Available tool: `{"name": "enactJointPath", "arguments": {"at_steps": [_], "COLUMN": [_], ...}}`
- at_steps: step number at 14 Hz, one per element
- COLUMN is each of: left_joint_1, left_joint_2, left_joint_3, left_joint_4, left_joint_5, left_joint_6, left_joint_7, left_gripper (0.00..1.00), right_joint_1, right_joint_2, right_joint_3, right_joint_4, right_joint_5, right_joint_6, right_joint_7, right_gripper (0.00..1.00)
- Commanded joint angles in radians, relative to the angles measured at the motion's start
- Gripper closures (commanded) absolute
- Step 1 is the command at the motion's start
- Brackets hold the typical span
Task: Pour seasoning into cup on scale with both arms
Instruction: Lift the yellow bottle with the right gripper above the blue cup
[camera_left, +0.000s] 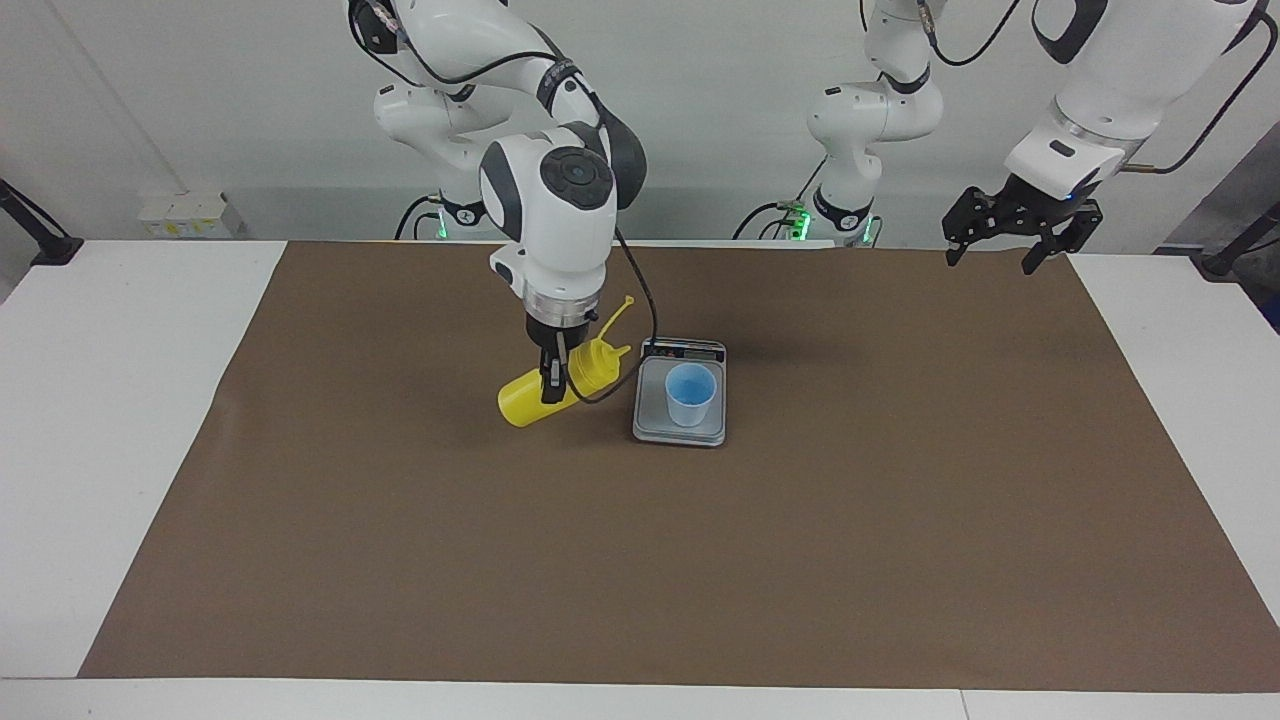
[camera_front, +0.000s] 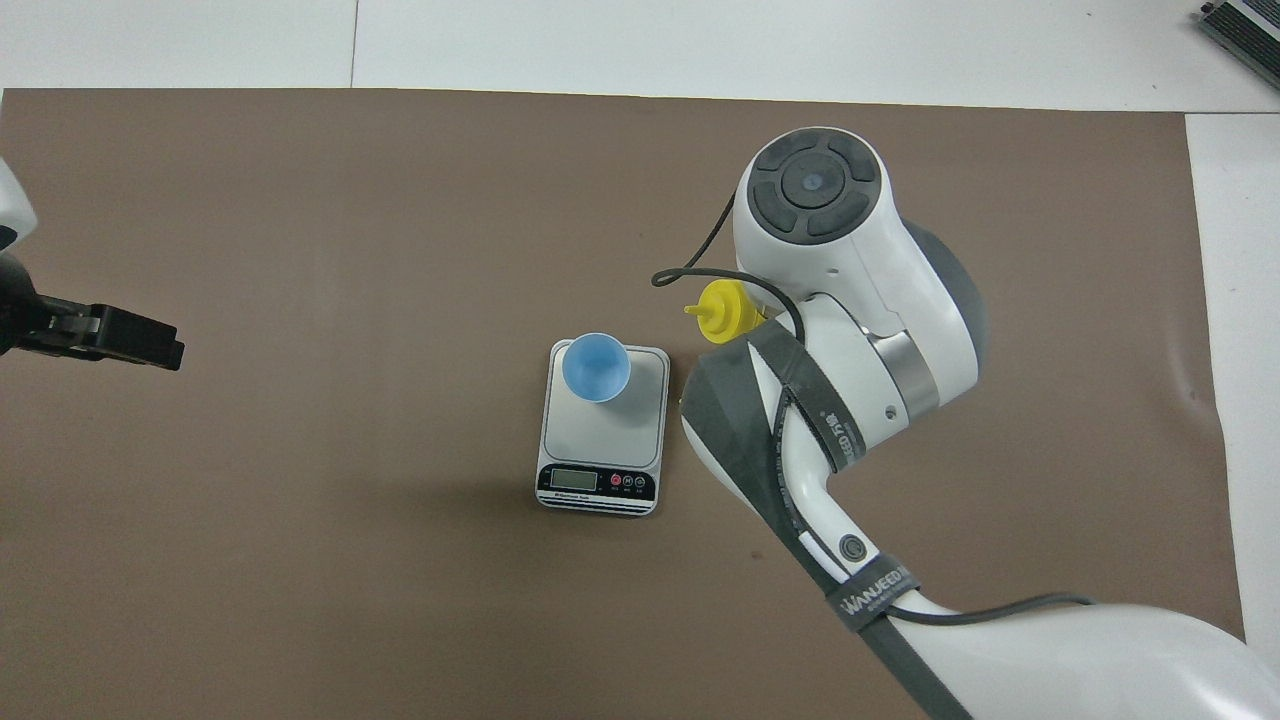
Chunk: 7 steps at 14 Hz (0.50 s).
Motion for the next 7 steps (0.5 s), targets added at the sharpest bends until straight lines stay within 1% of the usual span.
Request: {"name": "enactJointPath", "arguments": {"at_steps": [1,3,4,7], "left_joint_1": [0.014,0.012,0.009,0.012], "left_joint_2": [-0.001,-0.003,-0.003,-0.004], "left_joint_3": [-0.004,-0.004,-0.004,-0.004], "left_joint_4": [0.004,0.004,0.001,0.001], "left_joint_5": [0.009,0.009,0.009,0.009], "left_joint_6": [-0.017,-0.011,-0.011,-0.011], "left_joint_7": [0.013,0.013,0.013,0.013], "left_gripper": [0.0,0.0,0.0,0.0], "right_joint_1": [0.066,0.138,0.161,0.217], "right_joint_2": [0.138,0.229,0.246,0.27], "right_joint_3": [-0.001,-0.001,0.0,0.002], "right_joint_4": [0.21,0.306,0.314,0.303], "right_joint_5": [-0.118,-0.242,-0.289,-0.382], "right_joint_6": [-0.12,-0.197,-0.209,-0.211], "right_joint_7": [0.042,0.042,0.042,0.044], "right_gripper": [1.0,1.0,1.0,1.0]}}
